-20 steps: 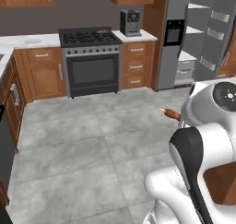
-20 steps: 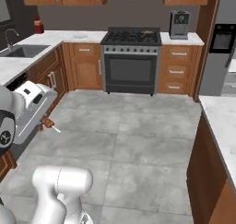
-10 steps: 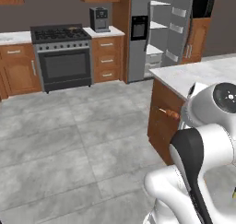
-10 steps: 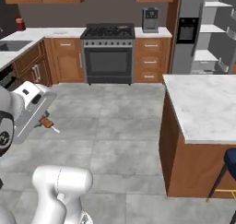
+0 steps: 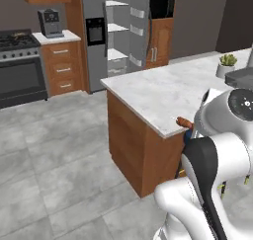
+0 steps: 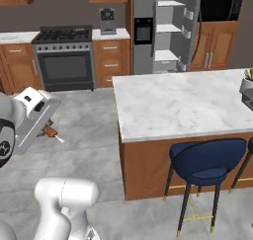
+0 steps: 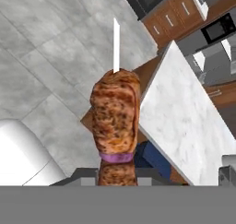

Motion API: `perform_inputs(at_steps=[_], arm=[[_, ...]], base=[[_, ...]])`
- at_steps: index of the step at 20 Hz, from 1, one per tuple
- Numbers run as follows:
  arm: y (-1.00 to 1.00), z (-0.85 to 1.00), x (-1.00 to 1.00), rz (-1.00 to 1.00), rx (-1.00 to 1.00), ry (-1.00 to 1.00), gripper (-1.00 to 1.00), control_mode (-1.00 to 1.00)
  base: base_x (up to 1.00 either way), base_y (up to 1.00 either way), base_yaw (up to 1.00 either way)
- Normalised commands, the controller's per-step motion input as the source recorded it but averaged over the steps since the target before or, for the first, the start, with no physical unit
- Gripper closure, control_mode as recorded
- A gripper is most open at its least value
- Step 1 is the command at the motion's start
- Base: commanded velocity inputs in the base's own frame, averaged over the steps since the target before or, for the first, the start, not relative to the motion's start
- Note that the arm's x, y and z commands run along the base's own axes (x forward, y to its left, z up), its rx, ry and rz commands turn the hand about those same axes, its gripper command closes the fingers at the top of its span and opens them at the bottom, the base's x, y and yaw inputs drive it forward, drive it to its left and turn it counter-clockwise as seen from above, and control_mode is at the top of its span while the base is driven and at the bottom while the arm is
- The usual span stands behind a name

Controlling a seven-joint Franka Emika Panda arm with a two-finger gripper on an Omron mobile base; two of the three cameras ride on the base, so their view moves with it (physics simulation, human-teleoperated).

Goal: Place the cold items (onion and peach) from the fridge in one tupperware on the dining counter. Place the warm items (hot dog and kebab skewer) in the stove area in another tupperware.

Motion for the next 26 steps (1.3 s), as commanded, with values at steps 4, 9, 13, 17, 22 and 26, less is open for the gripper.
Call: perform_inputs(at_steps=[4,9,13,17,22,26], arm=[[0.00,0.00,0.00,0.00,0.00,0.00,1.00,1.00],[0.00,0.00,0.00,0.00,0.00,0.00,1.00,1.00],[0.00,0.00,0.00,0.00,0.00,0.00,1.00,1.00],[0.00,0.00,0.00,0.00,0.00,0.00,1.00,1.00],[0.00,0.00,0.00,0.00,0.00,0.00,1.00,1.00],[0.00,0.00,0.00,0.00,0.00,0.00,1.00,1.00]], base=[[0.25,-1.00,-0.15],[0.24,-1.00,-0.09],[0.26,-1.00,-0.06],[0.28,-1.00,-0.05],[0.28,-1.00,-0.04],[0.33,-0.97,-0.03]])
